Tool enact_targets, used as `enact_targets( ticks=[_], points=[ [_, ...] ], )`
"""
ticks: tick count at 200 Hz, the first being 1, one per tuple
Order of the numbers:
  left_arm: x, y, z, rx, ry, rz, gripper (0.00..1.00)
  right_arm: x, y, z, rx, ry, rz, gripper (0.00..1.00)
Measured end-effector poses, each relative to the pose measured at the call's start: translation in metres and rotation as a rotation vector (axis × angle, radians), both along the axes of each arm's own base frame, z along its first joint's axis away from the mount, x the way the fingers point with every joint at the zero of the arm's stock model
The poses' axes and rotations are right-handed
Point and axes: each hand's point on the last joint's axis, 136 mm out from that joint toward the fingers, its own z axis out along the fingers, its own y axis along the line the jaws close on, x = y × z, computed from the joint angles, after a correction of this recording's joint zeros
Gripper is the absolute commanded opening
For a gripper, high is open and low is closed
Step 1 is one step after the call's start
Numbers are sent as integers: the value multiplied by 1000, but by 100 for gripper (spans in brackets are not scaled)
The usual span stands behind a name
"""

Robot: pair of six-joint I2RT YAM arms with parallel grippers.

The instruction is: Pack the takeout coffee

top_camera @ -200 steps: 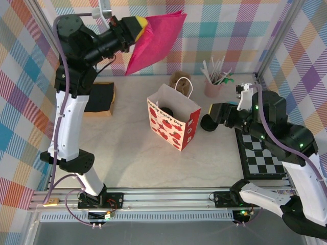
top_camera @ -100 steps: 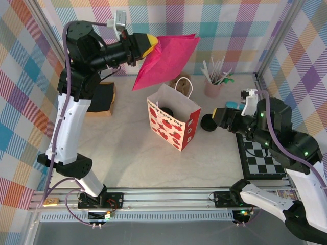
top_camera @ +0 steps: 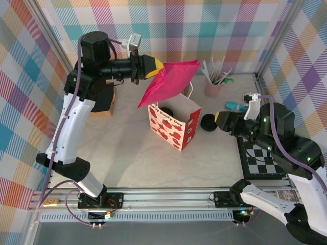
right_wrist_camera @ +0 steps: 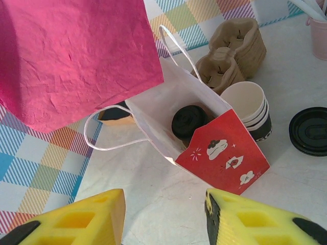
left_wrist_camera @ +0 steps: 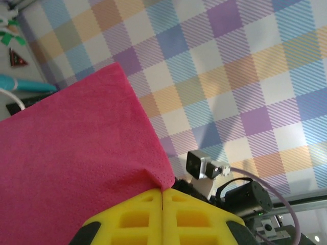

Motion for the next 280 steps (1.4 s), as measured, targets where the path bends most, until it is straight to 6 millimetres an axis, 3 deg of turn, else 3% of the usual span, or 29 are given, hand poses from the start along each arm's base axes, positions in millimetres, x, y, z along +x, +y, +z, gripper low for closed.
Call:
enact_targets(
  ticks=[66,127,169,264,280],
  points=[
    [-2,2,-30,88,56,-2,0,5,5,-5,-15,18,8,45],
    [36,-20,-50,116,79,-19,0,26,18,-10,-80,33,19,46],
    [56,-40,-90,181,138,-48,0,34,24,-5,-98,10,33,46],
    [69,-41,-160,355,187,-90,0,78,55,9,-161,-61,77,52],
    [70,-43,-172,379,199,-105,7,81,58,7,-166,-63,80,52]
  ],
)
